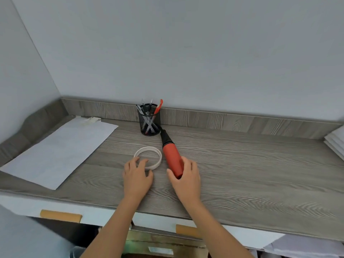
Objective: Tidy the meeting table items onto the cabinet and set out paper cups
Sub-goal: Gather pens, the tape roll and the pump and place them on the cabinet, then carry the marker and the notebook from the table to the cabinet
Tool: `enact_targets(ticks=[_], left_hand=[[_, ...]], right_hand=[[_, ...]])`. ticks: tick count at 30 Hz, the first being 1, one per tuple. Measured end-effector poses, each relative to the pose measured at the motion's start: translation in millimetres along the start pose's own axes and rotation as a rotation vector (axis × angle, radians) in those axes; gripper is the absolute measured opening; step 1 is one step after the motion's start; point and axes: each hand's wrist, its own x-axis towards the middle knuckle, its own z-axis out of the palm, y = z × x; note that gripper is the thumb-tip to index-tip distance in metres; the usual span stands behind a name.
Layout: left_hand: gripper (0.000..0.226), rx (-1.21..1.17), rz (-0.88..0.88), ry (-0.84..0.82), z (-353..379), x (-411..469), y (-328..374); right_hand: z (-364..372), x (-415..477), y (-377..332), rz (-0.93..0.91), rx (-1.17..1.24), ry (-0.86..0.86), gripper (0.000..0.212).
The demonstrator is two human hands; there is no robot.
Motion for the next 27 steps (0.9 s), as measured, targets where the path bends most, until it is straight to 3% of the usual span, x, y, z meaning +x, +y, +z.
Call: enact_targets(ticks=[6,13,18,21,25,27], left_hand=[[0.048,0.000,-0.011,-0.052,-5,-2,4],[0.044,-0.226,0.063,0.039,-24,-46,-11],[0.048,-0.353,0.162,0.183,-18,-136,-45],[0.051,-0.293,0.096,0.024,5,-173,-64],[0.041,-0.153,-0.066,-0.451,33,-213,-72],[0.042,-0.093,-0.025,-0.621,40,-233,-71]], right_hand=[[-6,-4,-3,0.021,0.036,0.091,0.058],[-30,-56,6,0.033,0.105,0.112,0.059],[-40,-156,57,-0.012,-0.159,0.296,0.055],[-39,-218,91,0.119,-0.254,0.284,0.048],[-37,-295,126,0.363,-0.260,0.124,0.051],[-43,-325,133,0.459,-0.293,0.055,0.049]])
